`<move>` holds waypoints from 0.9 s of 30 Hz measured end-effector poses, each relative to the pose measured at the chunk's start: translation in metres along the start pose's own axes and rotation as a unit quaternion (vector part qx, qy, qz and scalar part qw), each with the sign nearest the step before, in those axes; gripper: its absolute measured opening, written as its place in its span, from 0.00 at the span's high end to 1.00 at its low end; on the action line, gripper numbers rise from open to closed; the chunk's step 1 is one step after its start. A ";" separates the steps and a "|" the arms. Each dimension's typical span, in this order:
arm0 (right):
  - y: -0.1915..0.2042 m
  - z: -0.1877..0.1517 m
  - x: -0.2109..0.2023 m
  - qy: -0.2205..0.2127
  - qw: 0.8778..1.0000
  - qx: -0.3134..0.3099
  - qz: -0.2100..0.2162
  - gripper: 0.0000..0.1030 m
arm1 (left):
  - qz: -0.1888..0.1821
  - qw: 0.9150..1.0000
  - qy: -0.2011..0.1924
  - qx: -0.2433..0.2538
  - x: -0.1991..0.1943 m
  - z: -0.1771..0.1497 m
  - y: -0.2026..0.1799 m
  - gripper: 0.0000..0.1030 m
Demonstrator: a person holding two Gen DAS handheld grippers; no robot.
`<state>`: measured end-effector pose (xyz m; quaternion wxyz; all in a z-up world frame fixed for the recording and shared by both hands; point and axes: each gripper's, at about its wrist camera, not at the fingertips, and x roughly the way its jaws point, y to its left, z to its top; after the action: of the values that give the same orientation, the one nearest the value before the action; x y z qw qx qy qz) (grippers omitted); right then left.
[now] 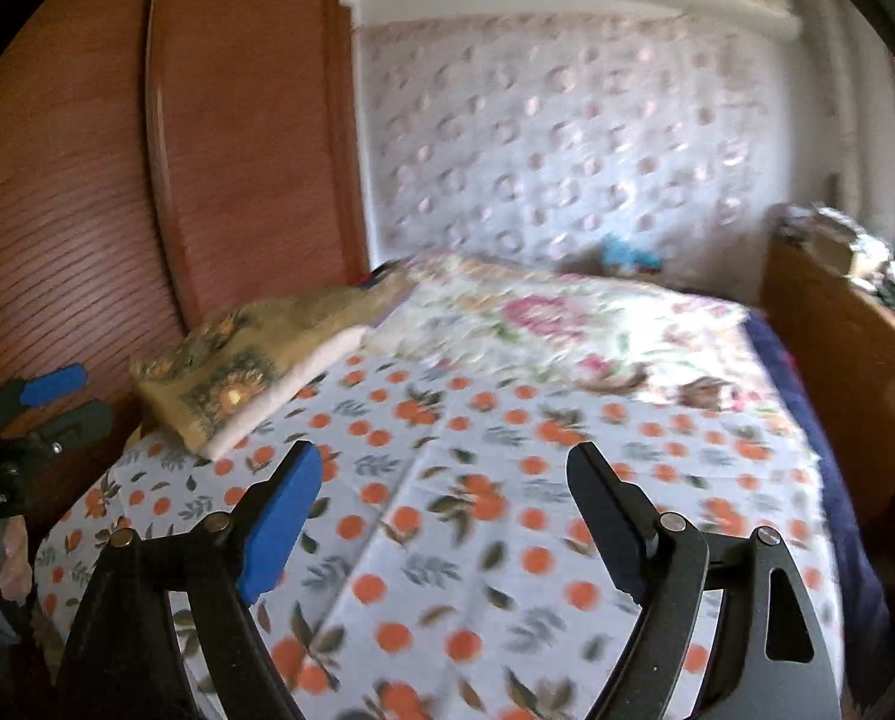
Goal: Fold small clothes
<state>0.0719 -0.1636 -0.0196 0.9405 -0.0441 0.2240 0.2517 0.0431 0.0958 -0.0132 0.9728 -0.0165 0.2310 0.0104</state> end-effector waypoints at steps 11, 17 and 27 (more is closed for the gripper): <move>-0.009 -0.014 -0.117 -0.064 0.996 0.036 -0.054 0.17 | -0.020 0.999 -0.040 0.024 -0.039 0.031 -0.046 0.14; 0.000 -0.022 -0.125 -0.087 0.993 0.046 -0.069 0.17 | -0.017 0.998 -0.052 0.027 -0.053 0.037 -0.057 0.14; 0.003 -0.029 -0.110 -0.086 0.992 0.050 -0.075 0.17 | -0.021 0.998 -0.056 0.027 -0.056 0.036 -0.060 0.14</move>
<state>-0.0261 -0.2169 0.0033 0.9736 0.0084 0.1507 0.1714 0.0112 0.0368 0.0454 0.9842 0.0059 0.1762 -0.0156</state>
